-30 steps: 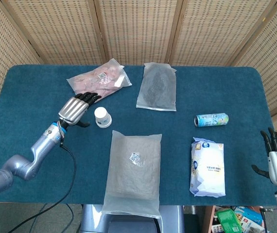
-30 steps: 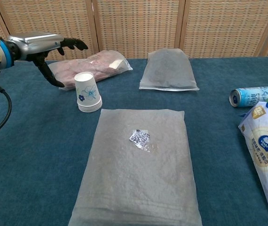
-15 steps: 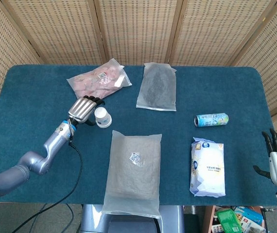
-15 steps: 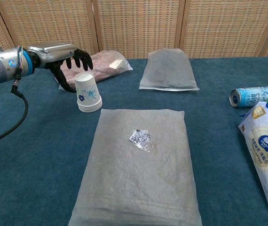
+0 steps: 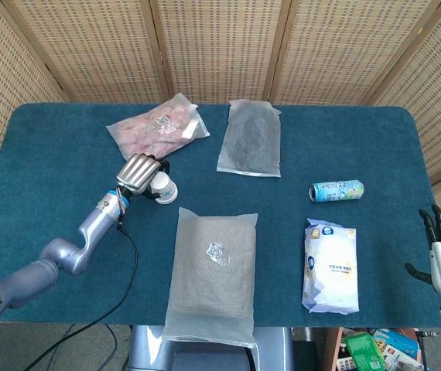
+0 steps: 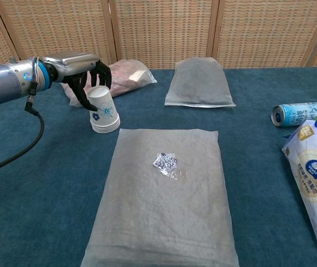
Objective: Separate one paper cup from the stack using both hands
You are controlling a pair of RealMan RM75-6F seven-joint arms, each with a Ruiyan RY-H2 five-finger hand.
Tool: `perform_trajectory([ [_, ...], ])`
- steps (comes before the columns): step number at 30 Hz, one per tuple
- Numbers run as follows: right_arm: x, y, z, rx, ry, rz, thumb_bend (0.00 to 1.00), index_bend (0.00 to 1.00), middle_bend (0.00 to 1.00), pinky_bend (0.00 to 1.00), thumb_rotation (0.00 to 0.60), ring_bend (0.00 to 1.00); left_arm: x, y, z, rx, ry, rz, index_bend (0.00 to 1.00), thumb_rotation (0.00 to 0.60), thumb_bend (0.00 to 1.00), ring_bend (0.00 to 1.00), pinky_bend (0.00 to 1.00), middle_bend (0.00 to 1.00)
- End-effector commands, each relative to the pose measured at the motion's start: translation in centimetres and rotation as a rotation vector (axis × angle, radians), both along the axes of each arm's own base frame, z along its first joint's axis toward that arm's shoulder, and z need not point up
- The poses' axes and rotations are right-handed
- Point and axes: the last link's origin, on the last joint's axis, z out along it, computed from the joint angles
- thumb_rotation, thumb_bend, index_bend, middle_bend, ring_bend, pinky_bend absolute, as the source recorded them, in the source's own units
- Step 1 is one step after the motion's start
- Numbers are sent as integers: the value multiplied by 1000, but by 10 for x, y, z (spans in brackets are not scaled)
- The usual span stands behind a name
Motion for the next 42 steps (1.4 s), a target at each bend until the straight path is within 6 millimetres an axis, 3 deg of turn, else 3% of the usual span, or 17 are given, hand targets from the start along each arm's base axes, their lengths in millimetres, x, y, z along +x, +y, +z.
perform_trajectory([
  [1, 0, 0, 0, -1, 0, -1, 0, 10, 0, 0, 600, 0, -2, 0, -1, 5, 4, 4, 465, 600, 161, 427, 470, 482],
  [8, -1, 1, 0, 1, 0, -2, 0, 10, 0, 0, 600, 0, -7, 2, 6, 21, -70, 57, 477, 600, 160, 438, 475, 494],
  [10, 0, 1, -1, 4, -2, -1, 0, 10, 0, 0, 600, 0, -4, 1, 23, 38, -209, 84, 478, 600, 161, 441, 476, 495],
  [18, 4, 2, -4, 16, -9, 18, 0, 10, 0, 0, 600, 0, -1, -28, 69, -68, -578, 132, 479, 600, 161, 441, 477, 496],
  [23, 9, -2, -4, 21, -26, 39, 0, 11, 0, 0, 600, 0, -1, -50, 78, -197, -791, 213, 478, 600, 161, 441, 477, 496],
  [27, 17, -14, 2, 20, -33, 93, 0, 44, 0, 0, 600, 0, 5, -66, 73, -336, -981, 318, 478, 600, 161, 441, 477, 495],
  [37, 34, -31, 5, 99, -116, 202, 0, 143, 1, 0, 600, 0, 18, -74, 49, -483, -1200, 459, 478, 600, 161, 441, 477, 496],
  [42, 54, -54, 19, 104, -244, 355, 0, 243, 110, 0, 600, 18, 37, -81, 23, -611, -1328, 552, 478, 600, 161, 441, 477, 495],
])
